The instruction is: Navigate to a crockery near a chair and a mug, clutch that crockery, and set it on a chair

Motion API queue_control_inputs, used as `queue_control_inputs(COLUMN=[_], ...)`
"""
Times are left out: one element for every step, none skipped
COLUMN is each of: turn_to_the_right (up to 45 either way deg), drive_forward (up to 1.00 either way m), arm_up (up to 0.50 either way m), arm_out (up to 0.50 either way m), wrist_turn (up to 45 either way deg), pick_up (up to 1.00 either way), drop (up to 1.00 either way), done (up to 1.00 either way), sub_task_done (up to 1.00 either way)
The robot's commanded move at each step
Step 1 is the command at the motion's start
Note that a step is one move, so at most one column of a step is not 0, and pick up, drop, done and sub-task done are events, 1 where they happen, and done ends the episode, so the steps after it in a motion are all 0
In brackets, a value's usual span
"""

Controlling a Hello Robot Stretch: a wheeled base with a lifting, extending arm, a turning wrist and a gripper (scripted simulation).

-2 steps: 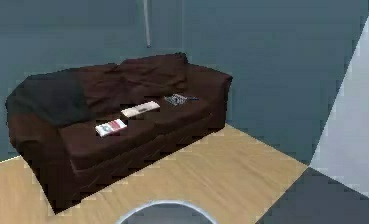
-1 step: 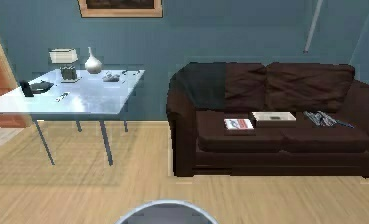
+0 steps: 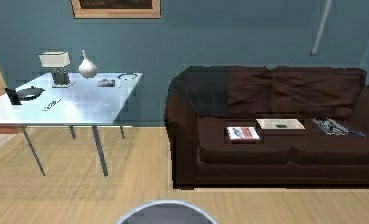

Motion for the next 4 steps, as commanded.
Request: queue_control_inputs(turn_to_the_right=[-45.0,-39.0,0.0,-45.0], drive_forward=[0.00,0.00,0.70,0.00], arm_up=[0.00,0.00,0.00,0.00], arm_out=[0.00,0.00,0.00,0.00], wrist_turn=[0.0,0.0,0.0,0.0], pick_up=[0.00,0.00,0.00,0.00], drop=[0.00,0.00,0.00,0.00], done=[0.00,0.00,0.00,0.00], sub_task_done=[0.00,0.00,0.00,0.00])
